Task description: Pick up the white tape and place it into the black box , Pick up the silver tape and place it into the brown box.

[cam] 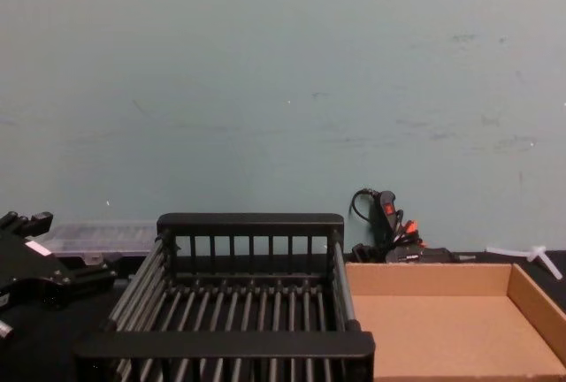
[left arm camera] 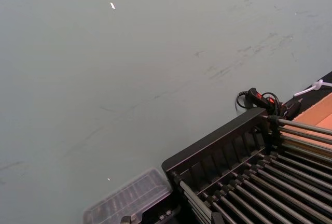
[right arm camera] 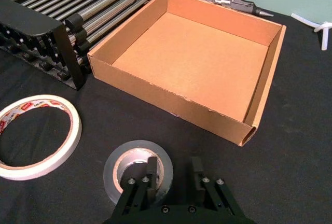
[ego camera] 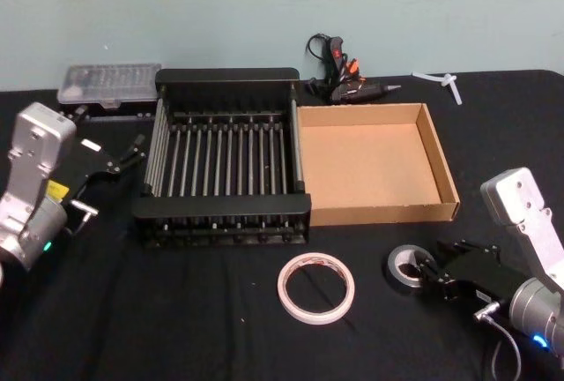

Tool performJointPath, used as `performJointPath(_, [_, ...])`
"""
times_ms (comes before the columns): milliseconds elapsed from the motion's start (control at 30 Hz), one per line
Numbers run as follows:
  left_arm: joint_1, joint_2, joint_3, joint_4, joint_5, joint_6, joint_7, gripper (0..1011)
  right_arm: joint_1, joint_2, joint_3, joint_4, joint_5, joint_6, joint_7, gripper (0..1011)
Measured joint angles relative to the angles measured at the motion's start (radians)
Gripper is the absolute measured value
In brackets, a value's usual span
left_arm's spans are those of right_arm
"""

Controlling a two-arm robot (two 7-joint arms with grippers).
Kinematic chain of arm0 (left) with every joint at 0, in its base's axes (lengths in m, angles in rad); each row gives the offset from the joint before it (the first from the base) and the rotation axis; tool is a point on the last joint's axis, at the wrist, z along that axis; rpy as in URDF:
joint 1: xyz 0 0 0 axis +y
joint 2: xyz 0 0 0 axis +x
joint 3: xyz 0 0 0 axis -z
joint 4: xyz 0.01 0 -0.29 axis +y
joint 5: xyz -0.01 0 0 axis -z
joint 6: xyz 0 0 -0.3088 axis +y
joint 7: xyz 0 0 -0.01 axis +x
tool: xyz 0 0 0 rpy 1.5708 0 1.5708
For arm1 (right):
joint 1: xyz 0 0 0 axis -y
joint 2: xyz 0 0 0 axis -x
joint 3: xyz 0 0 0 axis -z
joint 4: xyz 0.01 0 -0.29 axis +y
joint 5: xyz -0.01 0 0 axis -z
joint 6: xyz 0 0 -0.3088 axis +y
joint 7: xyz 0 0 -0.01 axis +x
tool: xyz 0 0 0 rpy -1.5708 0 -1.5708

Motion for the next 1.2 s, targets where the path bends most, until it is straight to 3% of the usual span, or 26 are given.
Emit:
performJointPath(200, [0.000,0.000,0.000,0.000,0.000,0.000,0.000,1001,0.000,0.000,0.000,0.000,0.001,0.000,-0.001,214])
performJointPath(333, [0.000,0.000,0.000,0.000,0.000,0.000,0.000,1001,0.000,0.000,0.000,0.000,0.001,-0.001,-0.001,126])
performJointPath(733, [0.000,0.000,0.000,0.000,0.000,0.000,0.000,1001,-0.002,-0.001,0.003,0.000,0.000,-0.004,0.004,116])
performJointPath(1200, [0.000,0.000,0.000,0.000,0.000,0.000,0.000,1001,-0.038,0.011,0.079,-0.084,0.029,-0.072,0.101,114])
